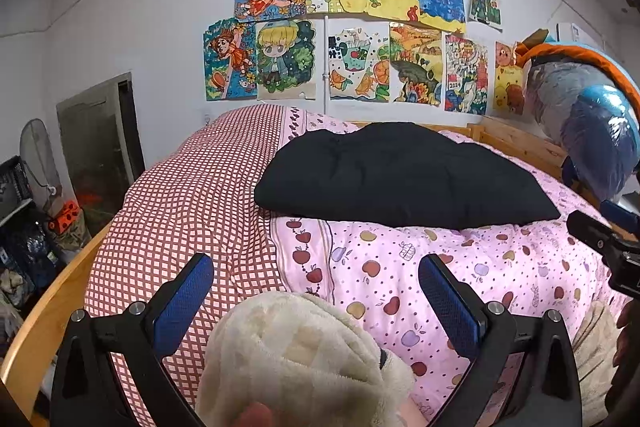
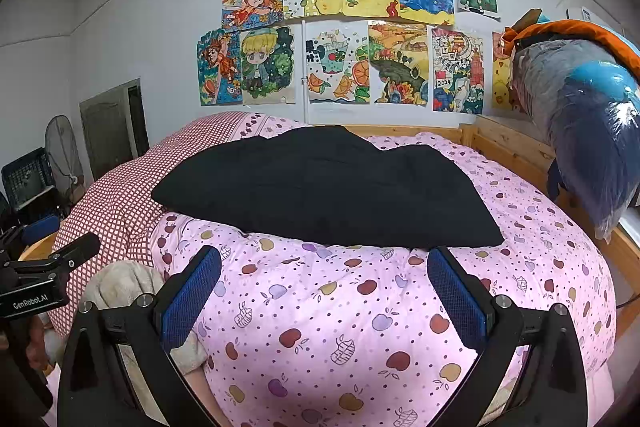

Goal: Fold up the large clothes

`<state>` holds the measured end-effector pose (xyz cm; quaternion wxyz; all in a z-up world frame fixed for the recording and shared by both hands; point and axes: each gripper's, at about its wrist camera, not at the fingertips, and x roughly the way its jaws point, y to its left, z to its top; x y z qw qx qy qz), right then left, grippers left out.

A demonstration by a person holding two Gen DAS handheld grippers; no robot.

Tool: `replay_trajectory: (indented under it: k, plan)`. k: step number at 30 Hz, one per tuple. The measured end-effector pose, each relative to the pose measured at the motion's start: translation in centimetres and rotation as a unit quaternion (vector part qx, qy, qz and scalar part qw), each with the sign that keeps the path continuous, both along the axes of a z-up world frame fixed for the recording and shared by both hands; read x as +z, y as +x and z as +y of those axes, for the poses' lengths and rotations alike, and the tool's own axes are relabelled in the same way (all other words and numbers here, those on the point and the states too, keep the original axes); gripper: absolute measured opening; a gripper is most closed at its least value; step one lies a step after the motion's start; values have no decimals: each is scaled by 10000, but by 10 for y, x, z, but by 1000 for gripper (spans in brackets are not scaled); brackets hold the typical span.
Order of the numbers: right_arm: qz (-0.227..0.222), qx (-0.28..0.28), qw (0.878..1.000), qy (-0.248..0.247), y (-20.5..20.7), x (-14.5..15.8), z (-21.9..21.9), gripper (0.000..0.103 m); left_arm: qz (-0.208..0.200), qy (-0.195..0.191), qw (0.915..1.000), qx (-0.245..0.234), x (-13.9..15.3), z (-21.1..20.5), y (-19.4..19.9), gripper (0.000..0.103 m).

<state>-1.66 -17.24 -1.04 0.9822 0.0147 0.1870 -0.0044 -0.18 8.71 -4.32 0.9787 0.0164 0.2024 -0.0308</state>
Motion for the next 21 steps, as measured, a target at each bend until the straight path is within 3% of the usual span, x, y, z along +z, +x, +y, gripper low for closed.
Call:
replay_trajectory:
  k: [21]
  plan:
    - [30, -53, 10000, 72, -2, -4, 1, 101, 1, 242, 9997, -51, 3, -6, -2, 103]
